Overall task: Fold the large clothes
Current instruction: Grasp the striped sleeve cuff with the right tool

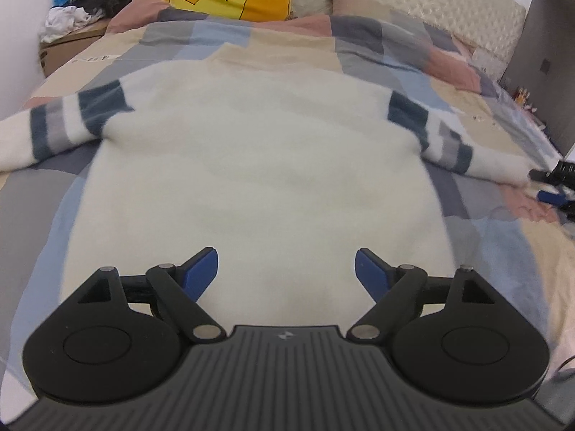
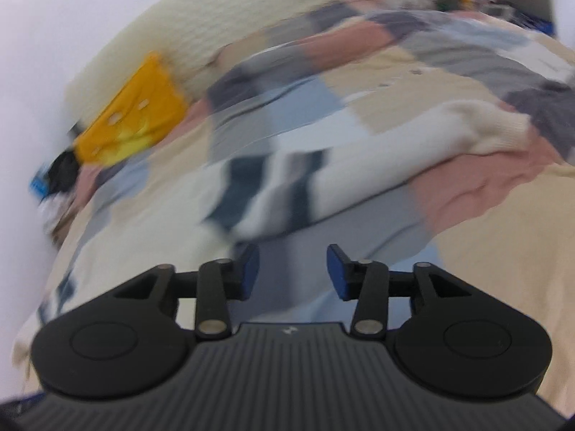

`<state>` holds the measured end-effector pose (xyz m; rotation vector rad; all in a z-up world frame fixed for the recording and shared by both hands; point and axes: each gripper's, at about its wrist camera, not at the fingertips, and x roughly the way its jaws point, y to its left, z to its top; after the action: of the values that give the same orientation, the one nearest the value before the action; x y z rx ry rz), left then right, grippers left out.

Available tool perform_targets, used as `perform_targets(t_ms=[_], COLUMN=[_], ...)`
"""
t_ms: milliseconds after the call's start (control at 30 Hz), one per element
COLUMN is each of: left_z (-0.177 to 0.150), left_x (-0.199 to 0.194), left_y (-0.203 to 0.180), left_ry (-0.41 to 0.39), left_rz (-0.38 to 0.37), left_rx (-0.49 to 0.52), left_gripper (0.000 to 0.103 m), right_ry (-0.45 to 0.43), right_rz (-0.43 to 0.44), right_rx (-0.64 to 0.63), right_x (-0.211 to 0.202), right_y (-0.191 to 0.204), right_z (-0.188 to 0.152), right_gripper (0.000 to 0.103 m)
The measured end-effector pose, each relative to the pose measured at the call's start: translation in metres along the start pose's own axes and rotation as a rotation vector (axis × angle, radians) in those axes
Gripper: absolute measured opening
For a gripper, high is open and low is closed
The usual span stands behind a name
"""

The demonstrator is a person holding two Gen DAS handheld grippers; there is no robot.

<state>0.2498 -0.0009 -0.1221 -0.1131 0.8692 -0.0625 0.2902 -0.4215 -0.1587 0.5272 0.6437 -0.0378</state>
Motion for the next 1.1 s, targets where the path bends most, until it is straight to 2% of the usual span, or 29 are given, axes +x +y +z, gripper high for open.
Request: perform_targets(t_ms=[33,67,133,233,333,500,633,733,933,1100], left_z=[-0.001,-0.001,-0.001,-0.002,-0.001,-0.001,0.0,0.003,0.0,0.001], left_x=[0.009,0.017,0.035,0.056,0.065,0.085,0.099,0.105,0.109,0.109], left_y=[0.0,0.001,0.004,0.008,0.005,0.01,0.014,0.014,0.013,0.015], left_ry=[0.001,0.006,0.023,0.034,0.009,0.029,0.054,0.055,0.059,0.059], left_rz=[0.013,0.026,0.047,0.102,0.148,0.148,0.146,0.149,0.154,0.149], left_rx=[0.005,0.006,0.0,-0.003,0.033,-0.001,-0.023,-0.024,-0.03,-0.031], left_gripper=[0.087,0.087,0.087,0.087,0.087,0.087,0.087,0.087,0.087,0.087], right_ry=[-0.007,-0.013,-0.031,-0.057,-0.079,-0.12,-0.192,-0.206,-0.28,-0.292], right_rz=[-0.009,-0.011,-0.016,-0.015,0.005,0.0,-0.028,-0.018,-0.045,-0.031], right_rx=[0.031,0.059,0.119,0.205,0.297,0.383,0.441,0.484,0.496,0.536], right_x=[0.01,0.019,0.041,0.07,0.098,0.131,0.143,0.152,0.153,0.152], right_y=[-0.014,-0.027,-0.051,-0.083,-0.112,-0.146,-0.167,-0.18,-0.193,-0.207], right_z=[0.006,0.012,0.022,0.033,0.041,0.05,0.062,0.072,0.084,0.086], right_gripper=[0.056,0.065,0.074,0.074,0.074,0.071,0.07,0.068,0.068,0.063])
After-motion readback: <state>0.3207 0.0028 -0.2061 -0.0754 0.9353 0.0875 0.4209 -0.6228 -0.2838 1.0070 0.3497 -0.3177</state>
